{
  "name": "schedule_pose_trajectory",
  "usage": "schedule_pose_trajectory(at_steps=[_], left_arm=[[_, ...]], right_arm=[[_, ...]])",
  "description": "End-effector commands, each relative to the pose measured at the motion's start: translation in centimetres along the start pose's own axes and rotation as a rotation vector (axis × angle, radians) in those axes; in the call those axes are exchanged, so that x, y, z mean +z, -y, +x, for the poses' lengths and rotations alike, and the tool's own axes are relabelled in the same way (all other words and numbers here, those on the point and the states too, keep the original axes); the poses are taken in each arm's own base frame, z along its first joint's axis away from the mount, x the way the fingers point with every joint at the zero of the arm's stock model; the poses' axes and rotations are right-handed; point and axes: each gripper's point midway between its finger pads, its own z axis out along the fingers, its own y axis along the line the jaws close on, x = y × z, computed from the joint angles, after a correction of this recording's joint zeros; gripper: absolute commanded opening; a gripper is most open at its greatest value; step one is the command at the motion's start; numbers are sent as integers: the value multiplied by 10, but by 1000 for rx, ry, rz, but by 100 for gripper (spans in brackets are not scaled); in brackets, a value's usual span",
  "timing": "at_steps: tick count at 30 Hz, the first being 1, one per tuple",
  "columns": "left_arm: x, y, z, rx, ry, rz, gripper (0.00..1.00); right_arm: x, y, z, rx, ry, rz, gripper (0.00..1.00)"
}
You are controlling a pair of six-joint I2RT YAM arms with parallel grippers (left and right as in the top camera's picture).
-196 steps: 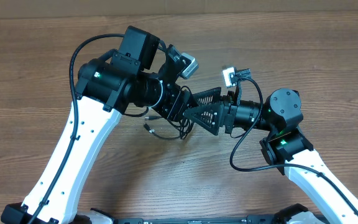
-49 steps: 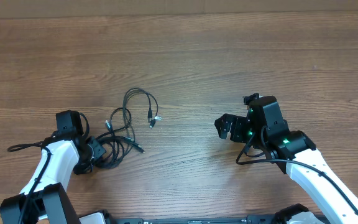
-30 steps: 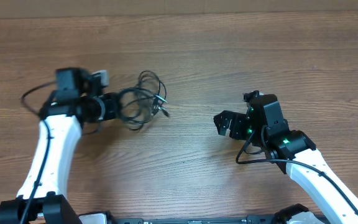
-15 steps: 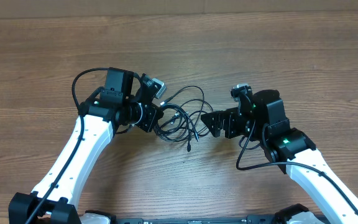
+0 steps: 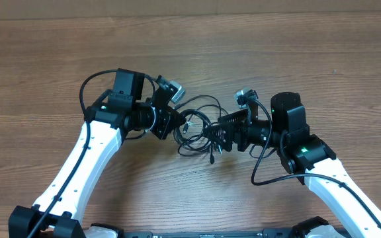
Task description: Untangle cables
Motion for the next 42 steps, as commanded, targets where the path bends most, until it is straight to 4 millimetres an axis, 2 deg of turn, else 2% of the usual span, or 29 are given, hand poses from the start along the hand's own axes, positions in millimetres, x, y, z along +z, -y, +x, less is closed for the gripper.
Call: schedule_pose_trajectory(at_steps=[1,5,8,9,10,15,20,22,24,29,37,42], left_arm=[[-9,16,-21,53,58,61,4],[-10,12,-23,-26,59,38,4],[-10,-4,-20,-134,45,-56,4],[-10,-13,-19,-201,42,-110,4],[-11,-17,-18,-248,45,-130,4],[-10,-26,-19,-460,68,-196,4],[-10,-42,-16,-586,98,-352,4],[-8,-40,-18,-595,106,-363,4],[-5,-36,-21,-587,113,-354,4],[-5,-40,-21,-623,129,-404,4],[0,-20,-26,-640,113,-293,4],[3,7,-34,-679,96,-142,4]], right_arm=[[-1,-8,-1,-13,-4,-42,78],[-1,-5,-1,-1,1,-22,78],[-3,21,-5,127,40,126,79],[-6,38,-5,231,66,219,79],[-7,45,-3,294,77,257,79],[-6,42,0,504,85,233,78],[-2,38,16,745,51,238,67],[2,30,20,773,32,223,63],[7,22,22,769,12,204,62],[16,9,29,738,-18,190,63],[16,19,27,719,28,260,64],[18,26,29,752,35,284,64]])
